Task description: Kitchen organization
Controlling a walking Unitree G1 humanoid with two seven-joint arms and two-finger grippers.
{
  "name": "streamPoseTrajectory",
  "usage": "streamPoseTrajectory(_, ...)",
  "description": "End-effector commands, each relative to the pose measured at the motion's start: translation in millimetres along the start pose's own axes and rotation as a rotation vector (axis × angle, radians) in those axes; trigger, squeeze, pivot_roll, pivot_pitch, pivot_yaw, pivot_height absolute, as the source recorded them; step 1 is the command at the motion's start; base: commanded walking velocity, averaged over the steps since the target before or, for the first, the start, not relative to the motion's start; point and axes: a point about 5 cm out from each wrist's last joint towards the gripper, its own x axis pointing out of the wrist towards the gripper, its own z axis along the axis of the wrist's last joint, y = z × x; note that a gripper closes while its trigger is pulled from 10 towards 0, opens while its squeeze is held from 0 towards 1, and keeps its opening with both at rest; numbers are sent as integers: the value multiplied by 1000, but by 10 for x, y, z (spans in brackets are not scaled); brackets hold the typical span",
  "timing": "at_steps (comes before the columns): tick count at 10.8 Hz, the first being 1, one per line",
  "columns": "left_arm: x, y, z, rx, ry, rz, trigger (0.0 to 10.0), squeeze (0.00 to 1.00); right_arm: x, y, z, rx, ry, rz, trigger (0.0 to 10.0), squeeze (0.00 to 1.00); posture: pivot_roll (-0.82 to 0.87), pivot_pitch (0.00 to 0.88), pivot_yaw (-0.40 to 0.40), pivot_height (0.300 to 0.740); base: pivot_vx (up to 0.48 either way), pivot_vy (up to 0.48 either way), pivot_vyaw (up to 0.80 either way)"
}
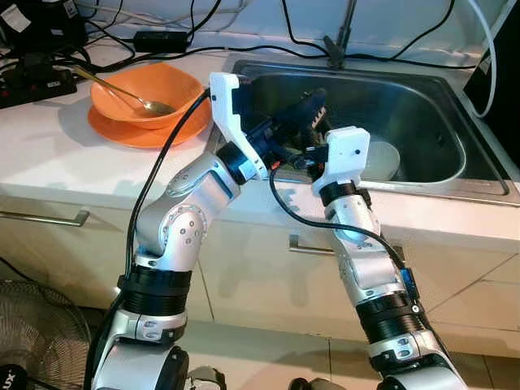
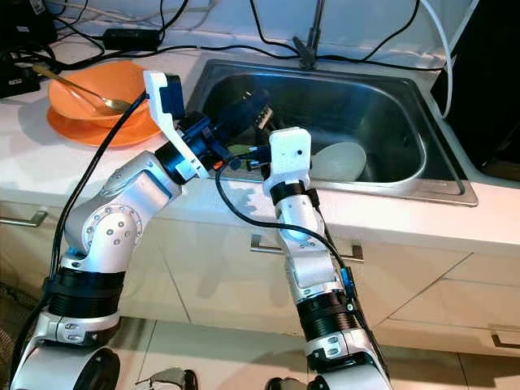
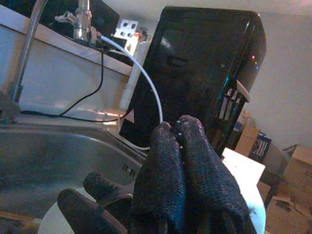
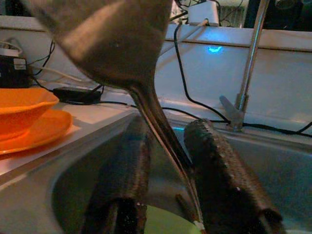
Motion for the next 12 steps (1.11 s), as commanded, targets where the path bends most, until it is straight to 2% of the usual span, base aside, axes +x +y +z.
streamPoseTrajectory(1,1,-56,-15,3,14,-34,10000,0,38,-14,57,5,-22,-6,0,0,82,76,-16,740,0,0,0)
streamPoseTrajectory(6,3,-30,30,20,-14,-11,10000,0,43,-47,53,1,-20,-17,0,0,83,80,-16,740,0,0,0)
streamPoseTrajectory(7,10,-28,20,22,-21,2,10000,1000,42,-48,53,0,-20,-18,0,0,82,82,-16,740,0,0,0)
streamPoseTrajectory(12,-15,19,66,18,-51,31,10000,1000,56,-121,59,-13,-21,-31,0,0,82,85,-23,740,0,0,0)
